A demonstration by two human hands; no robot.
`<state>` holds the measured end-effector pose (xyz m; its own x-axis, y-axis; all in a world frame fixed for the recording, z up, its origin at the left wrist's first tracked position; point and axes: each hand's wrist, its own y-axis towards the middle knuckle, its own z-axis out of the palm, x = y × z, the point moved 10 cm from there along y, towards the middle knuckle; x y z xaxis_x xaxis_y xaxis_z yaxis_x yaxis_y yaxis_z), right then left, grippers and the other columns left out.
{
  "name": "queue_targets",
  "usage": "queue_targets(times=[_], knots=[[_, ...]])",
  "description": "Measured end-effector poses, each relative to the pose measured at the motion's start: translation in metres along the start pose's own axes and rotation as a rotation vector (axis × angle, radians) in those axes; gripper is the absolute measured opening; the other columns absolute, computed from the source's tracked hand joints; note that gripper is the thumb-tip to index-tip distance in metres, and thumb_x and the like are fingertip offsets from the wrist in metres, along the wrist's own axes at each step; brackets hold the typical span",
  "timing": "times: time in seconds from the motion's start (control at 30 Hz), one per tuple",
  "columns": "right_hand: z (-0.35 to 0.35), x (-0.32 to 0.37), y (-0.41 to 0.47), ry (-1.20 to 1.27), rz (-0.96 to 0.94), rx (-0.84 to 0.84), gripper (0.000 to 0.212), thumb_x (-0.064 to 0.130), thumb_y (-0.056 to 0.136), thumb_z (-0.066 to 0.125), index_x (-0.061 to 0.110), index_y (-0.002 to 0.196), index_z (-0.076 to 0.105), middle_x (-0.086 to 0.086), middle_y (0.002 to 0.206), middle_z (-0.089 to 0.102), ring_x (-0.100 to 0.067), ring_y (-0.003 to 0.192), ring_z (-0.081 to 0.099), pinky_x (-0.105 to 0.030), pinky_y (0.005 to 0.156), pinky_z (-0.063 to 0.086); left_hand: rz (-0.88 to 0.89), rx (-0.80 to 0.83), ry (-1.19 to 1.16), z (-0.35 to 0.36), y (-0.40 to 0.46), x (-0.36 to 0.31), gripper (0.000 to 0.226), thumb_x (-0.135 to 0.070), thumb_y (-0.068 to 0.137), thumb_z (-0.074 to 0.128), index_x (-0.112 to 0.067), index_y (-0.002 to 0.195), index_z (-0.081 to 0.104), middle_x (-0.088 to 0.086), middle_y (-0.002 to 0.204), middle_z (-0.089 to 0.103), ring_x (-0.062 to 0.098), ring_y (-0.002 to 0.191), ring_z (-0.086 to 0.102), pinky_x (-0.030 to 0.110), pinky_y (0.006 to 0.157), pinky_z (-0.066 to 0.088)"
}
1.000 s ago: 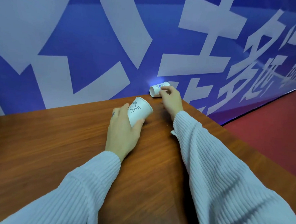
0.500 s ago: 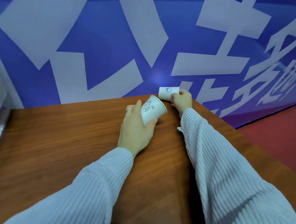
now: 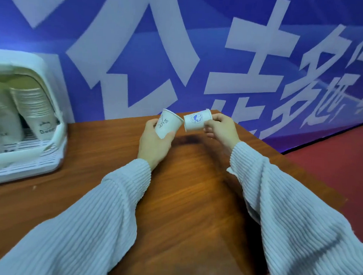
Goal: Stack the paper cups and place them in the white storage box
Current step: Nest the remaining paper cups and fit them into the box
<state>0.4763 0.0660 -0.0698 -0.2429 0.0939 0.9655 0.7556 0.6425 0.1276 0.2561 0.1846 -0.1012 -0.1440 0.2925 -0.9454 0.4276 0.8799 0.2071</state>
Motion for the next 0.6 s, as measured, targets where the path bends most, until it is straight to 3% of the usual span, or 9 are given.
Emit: queue_targets(times=[0.13, 0.23, 0.3, 0.37, 0.47, 0.53, 0.6], knots=[[0.036, 0.051, -0.038, 0.058, -0.085, 0.054, 0.012, 0.002, 0.09, 0.065, 0.01, 0.099, 0.064, -0.008, 0.087, 0.069, -0.017, 0.071, 0.068, -0.029, 0.069, 0.056, 0.078, -0.032, 0.035, -0.06, -0.026, -0.018, 0.061, -0.038, 0.086, 0.075, -0.027, 0.139, 0.047, -0.013, 0.121, 0.058, 0.006, 0.105, 0.06, 0.023, 0.082, 0.048], [0.079, 0.085, -0.068, 0.075, -0.163, 0.114, 0.012, 0.002, 0.092, 0.06, 0.014, 0.089, 0.062, -0.006, 0.082, 0.066, -0.019, 0.071, 0.068, -0.031, 0.071, 0.056, 0.142, -0.119, 0.137, -0.117, -0.042, -0.032, 0.054, -0.051, 0.079, 0.075, -0.029, 0.124, 0.055, -0.007, 0.115, 0.061, 0.009, 0.102, 0.06, 0.033, 0.084, 0.052], [0.111, 0.107, -0.091, 0.068, -0.234, 0.154, 0.011, 0.004, 0.092, 0.061, 0.014, 0.087, 0.064, -0.005, 0.081, 0.068, -0.019, 0.074, 0.071, -0.034, 0.073, 0.056, 0.167, -0.19, 0.19, -0.16, -0.052, -0.036, 0.055, -0.049, 0.077, 0.075, -0.025, 0.122, 0.055, -0.003, 0.113, 0.06, 0.014, 0.103, 0.059, 0.035, 0.085, 0.049], [0.147, 0.128, -0.11, 0.057, -0.318, 0.198, 0.003, 0.011, 0.092, 0.064, 0.012, 0.09, 0.067, -0.003, 0.082, 0.071, -0.018, 0.078, 0.071, -0.037, 0.077, 0.058, 0.188, -0.279, 0.199, -0.207, -0.062, -0.038, 0.062, -0.045, 0.076, 0.075, -0.021, 0.129, 0.054, 0.0, 0.118, 0.059, 0.019, 0.11, 0.058, 0.038, 0.092, 0.049], [0.202, 0.164, -0.141, 0.04, -0.471, 0.232, 0.009, 0.03, 0.087, 0.068, 0.021, 0.085, 0.068, 0.004, 0.081, 0.071, -0.018, 0.081, 0.069, -0.041, 0.079, 0.058, 0.2, -0.416, 0.177, -0.278, -0.083, -0.036, 0.067, -0.044, 0.077, 0.075, -0.018, 0.134, 0.052, 0.003, 0.123, 0.055, 0.019, 0.114, 0.054, 0.04, 0.098, 0.047], [0.237, 0.188, -0.162, 0.025, -0.586, 0.236, 0.009, 0.031, 0.087, 0.068, 0.023, 0.083, 0.07, 0.01, 0.078, 0.07, -0.01, 0.079, 0.066, -0.035, 0.079, 0.055, 0.208, -0.496, 0.166, -0.321, -0.097, -0.035, 0.068, -0.045, 0.076, 0.073, -0.018, 0.133, 0.051, 0.002, 0.123, 0.053, 0.017, 0.113, 0.052, 0.038, 0.097, 0.047], [0.272, 0.208, -0.182, -0.052, -0.721, 0.24, 0.006, 0.022, 0.091, 0.067, 0.021, 0.086, 0.069, 0.013, 0.075, 0.068, 0.001, 0.073, 0.062, -0.02, 0.074, 0.051, 0.202, -0.557, 0.162, -0.357, -0.109, -0.029, 0.068, -0.041, 0.076, 0.073, -0.017, 0.134, 0.048, 0.002, 0.125, 0.053, 0.019, 0.114, 0.052, 0.041, 0.098, 0.048]])
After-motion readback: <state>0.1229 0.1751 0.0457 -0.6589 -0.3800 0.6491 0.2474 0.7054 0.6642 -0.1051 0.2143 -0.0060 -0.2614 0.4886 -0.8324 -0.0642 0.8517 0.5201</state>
